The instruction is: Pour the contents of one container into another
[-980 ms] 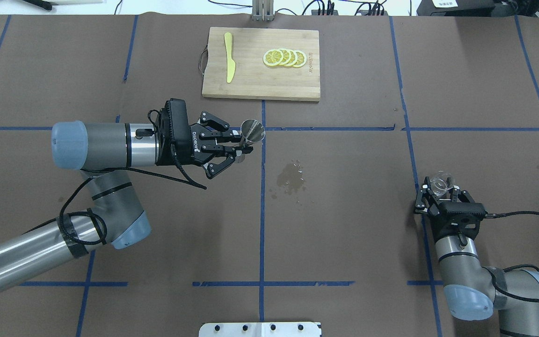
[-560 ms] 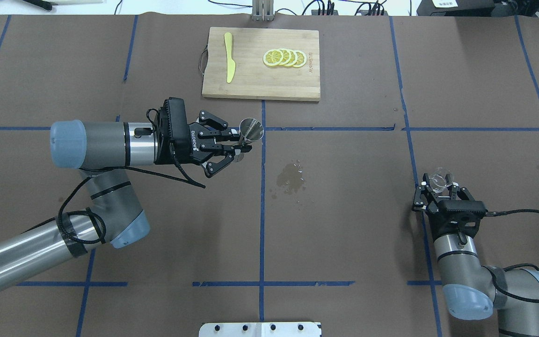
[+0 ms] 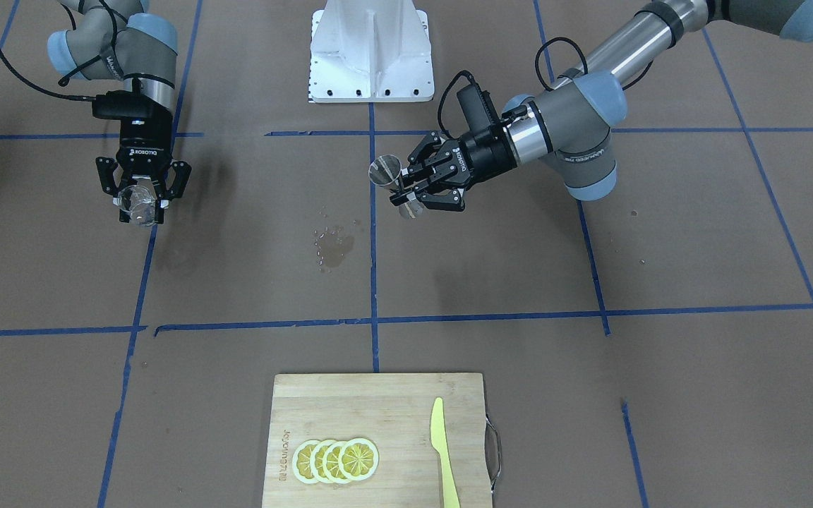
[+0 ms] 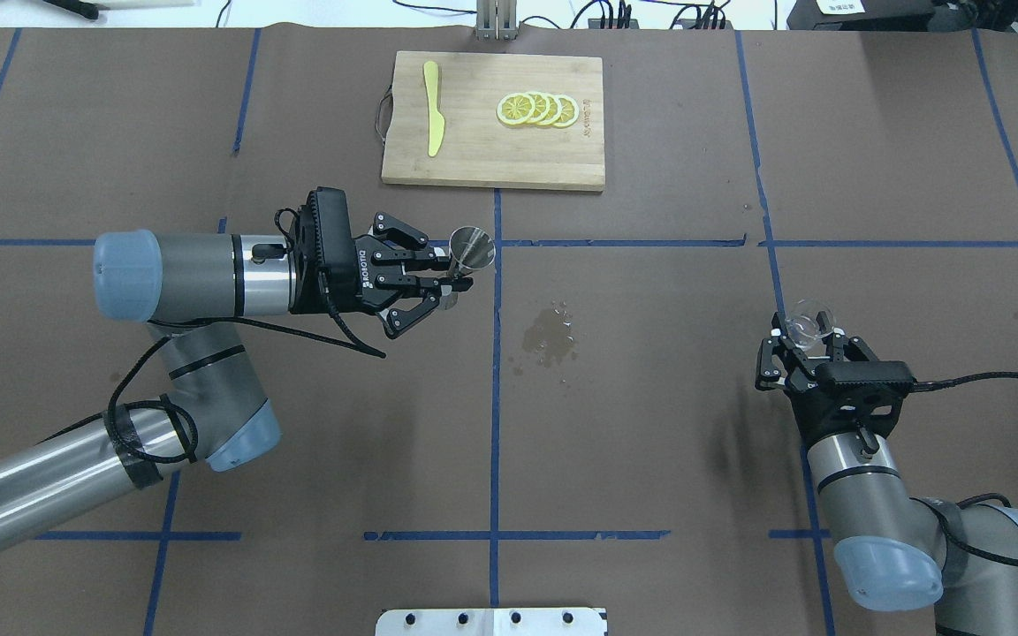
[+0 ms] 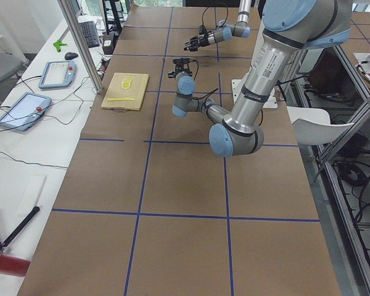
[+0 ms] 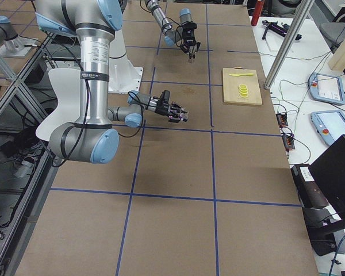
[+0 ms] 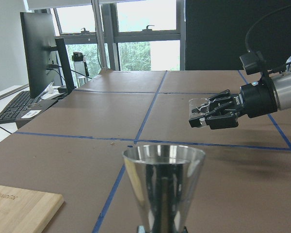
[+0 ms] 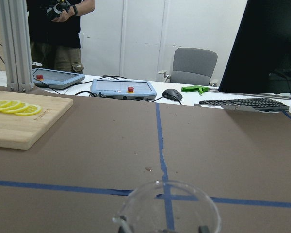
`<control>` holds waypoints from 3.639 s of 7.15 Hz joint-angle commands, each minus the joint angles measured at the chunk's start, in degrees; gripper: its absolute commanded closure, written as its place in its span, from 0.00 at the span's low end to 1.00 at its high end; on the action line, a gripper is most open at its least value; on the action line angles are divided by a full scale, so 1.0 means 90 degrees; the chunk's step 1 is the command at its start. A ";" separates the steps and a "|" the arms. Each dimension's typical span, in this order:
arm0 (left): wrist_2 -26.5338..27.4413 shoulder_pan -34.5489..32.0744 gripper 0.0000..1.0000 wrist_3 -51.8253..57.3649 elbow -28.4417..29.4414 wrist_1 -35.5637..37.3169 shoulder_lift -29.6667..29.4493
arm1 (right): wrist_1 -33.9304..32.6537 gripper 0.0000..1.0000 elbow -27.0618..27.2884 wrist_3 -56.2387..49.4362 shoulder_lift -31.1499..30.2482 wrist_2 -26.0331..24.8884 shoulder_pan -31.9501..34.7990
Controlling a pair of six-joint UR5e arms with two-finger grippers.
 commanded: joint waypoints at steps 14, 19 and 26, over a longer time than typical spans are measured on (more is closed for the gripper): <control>0.0442 0.0341 1.00 -0.0050 0.0430 0.0286 -0.0511 | -0.2630 1.00 0.0767 -0.3686 0.3176 0.0144 0.0460; 0.0442 0.0361 1.00 -0.0050 0.0430 0.0286 -0.0501 | -0.4492 1.00 0.0738 -0.3763 0.4034 0.0144 0.0391; 0.0490 0.0361 1.00 -0.0050 0.0430 0.0286 -0.0501 | -0.5053 1.00 0.0601 -0.5050 0.4262 0.0105 0.0323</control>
